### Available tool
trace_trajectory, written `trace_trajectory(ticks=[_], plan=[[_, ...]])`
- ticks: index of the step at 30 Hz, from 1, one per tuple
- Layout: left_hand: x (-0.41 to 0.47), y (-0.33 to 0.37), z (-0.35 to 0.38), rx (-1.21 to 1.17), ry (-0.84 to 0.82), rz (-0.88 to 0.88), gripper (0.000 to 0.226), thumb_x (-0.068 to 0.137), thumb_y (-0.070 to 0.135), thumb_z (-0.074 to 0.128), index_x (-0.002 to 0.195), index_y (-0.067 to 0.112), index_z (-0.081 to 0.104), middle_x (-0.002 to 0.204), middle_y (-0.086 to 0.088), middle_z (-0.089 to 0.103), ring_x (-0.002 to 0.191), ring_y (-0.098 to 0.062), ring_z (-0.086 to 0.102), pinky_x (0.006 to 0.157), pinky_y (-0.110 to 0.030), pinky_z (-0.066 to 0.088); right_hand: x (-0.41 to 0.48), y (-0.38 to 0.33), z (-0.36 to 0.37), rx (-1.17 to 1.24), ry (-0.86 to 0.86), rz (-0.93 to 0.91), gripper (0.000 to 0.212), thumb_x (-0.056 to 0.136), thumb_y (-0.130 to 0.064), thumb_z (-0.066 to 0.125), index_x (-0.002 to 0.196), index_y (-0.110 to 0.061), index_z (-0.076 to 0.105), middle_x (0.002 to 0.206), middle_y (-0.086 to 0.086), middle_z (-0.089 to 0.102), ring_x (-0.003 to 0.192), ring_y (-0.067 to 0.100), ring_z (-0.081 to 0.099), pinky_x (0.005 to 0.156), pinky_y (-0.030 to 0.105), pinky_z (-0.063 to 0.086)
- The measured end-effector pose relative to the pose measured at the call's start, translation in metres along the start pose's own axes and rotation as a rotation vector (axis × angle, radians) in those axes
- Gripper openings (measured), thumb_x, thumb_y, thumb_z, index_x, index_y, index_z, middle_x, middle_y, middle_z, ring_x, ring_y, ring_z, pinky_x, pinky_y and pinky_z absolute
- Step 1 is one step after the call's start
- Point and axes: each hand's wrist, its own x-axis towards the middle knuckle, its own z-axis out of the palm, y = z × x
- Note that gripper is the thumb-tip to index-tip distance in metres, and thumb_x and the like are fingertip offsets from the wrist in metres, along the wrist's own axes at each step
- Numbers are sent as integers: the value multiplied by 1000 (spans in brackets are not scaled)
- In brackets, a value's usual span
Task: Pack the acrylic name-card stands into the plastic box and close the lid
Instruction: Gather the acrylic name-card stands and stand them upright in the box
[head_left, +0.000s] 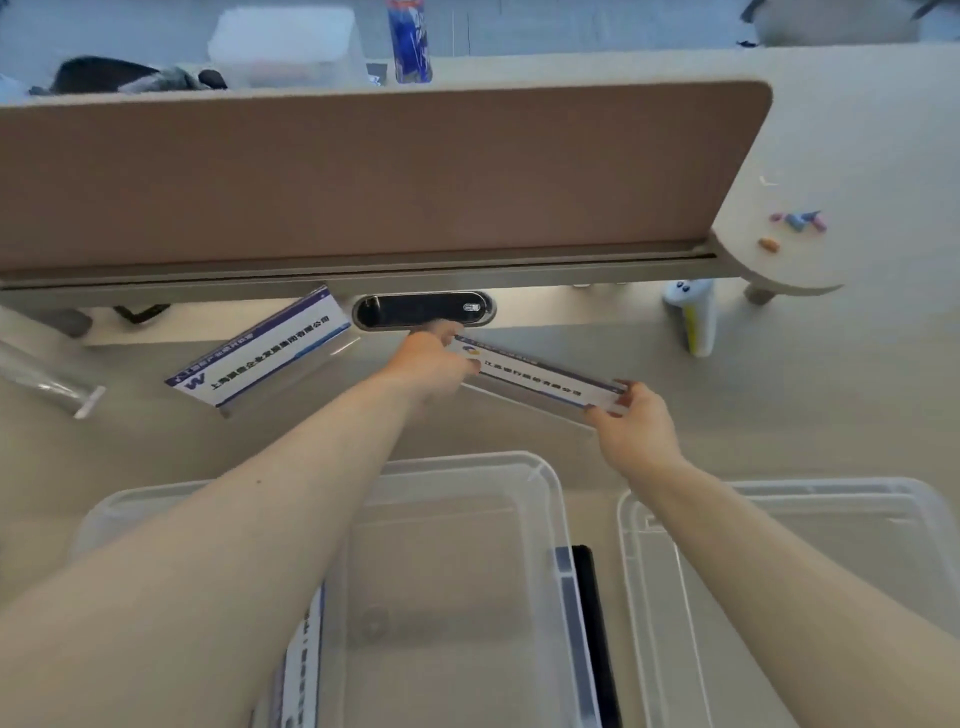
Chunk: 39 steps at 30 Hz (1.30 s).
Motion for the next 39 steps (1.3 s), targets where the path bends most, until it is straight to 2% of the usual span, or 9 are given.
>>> trace_trajectory(ticks=[5, 9, 12, 16, 24, 29, 32, 35, 39], plan=[[24, -13, 8, 16, 139, 74, 15, 88, 12, 77, 95, 23, 69, 102, -6, 74, 100, -34, 73, 96, -38, 58, 13, 0, 0, 9, 96, -11, 25, 92, -19, 67, 115, -9, 72, 110, 11, 75, 109, 29, 66, 84, 24, 43], [7, -16, -7, -46, 160, 122, 13, 91, 16, 76, 98, 25, 72, 111, -3, 75, 105, -29, 72, 101, -39, 55, 5, -10, -10, 51, 124, -152, 18, 91, -21, 71, 105, -10, 74, 96, 6, 75, 88, 17, 67, 77, 19, 42], [-19, 0, -33, -65, 171, 212, 12, 93, 16, 73, 101, 24, 72, 103, 1, 75, 98, -15, 69, 87, -21, 51, -4, -29, -27, 44, 148, -315, 14, 92, -26, 70, 97, -13, 72, 87, -1, 70, 74, 10, 64, 63, 15, 42], [-68, 24, -79, -171, 242, 374, 11, 92, 15, 75, 92, 26, 73, 90, 7, 77, 81, 1, 70, 78, -14, 49, -22, -65, -52, 4, 136, -496, 27, 93, -45, 65, 94, -19, 68, 92, 1, 69, 78, 20, 63, 72, 37, 54], [-197, 41, -130, -391, 417, 545, 13, 93, 10, 73, 100, 21, 74, 87, 11, 78, 87, -6, 76, 89, -30, 60, -114, -130, -92, 551, -141, -793, 12, 96, -10, 64, 85, -9, 60, 75, 11, 57, 68, 0, 55, 67, 14, 46], [-280, 33, -130, -371, 557, 539, 11, 92, 14, 73, 102, 20, 72, 86, 11, 79, 83, -6, 75, 79, -23, 61, -171, -135, -112, 631, -224, -896, 25, 96, -5, 61, 88, -28, 63, 80, -17, 70, 75, 0, 64, 74, 14, 49], [-312, 25, -132, -210, 685, 563, 25, 90, 18, 78, 112, 24, 68, 108, 12, 76, 105, -8, 72, 91, -21, 58, -199, -129, -119, 596, -254, -943, 32, 97, -6, 62, 84, -35, 65, 80, -17, 70, 77, 4, 65, 76, 15, 50], [-331, 23, -127, 314, 678, 662, 57, 88, 23, 80, 138, 31, 55, 139, 16, 61, 130, -4, 57, 107, -22, 47, -216, -117, -119, 536, -260, -945, 18, 97, -6, 62, 91, -22, 69, 86, -5, 73, 83, 13, 68, 81, 29, 56], [-336, 12, -101, 522, 379, 687, 31, 97, 27, 62, 127, 37, 66, 113, 10, 76, 103, -15, 72, 87, -41, 59, -231, -103, -119, 304, -229, -998, 11, 96, -18, 65, 103, -16, 73, 96, -2, 75, 92, 17, 70, 84, 42, 57]])
